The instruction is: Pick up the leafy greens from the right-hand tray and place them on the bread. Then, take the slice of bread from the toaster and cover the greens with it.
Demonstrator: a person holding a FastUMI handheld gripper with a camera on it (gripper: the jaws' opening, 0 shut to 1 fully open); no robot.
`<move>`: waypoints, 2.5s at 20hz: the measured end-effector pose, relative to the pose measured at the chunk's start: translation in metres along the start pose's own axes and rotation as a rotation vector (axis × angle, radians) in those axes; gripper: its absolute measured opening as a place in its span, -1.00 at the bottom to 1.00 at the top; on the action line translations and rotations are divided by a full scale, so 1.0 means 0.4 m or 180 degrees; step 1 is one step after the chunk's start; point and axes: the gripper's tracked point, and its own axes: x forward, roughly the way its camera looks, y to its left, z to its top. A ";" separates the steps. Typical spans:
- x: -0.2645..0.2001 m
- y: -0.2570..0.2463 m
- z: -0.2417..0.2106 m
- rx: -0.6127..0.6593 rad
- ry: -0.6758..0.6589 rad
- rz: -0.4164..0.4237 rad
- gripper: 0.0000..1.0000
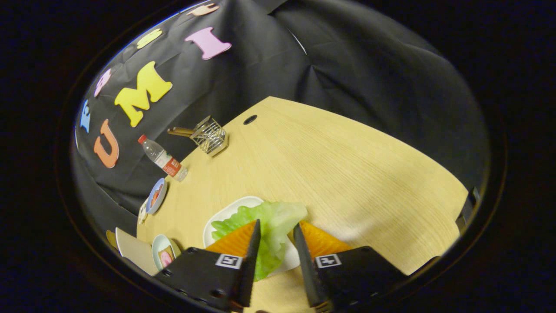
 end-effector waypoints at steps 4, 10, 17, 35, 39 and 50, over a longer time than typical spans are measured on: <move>0.003 0.005 -0.001 0.0014 0.0004 0.0035 -0.50; -0.013 0.016 0.029 -0.0403 -0.0179 0.0004 -0.95; -0.020 0.033 0.059 -0.0792 -0.0332 -0.0132 -0.80; -0.264 0.358 0.049 -0.1223 -0.0780 0.0627 -1.00; -0.308 0.521 -0.048 -0.1306 -0.0697 0.0974 -0.99; -0.275 0.842 -0.430 -0.1302 0.0213 0.1712 -1.00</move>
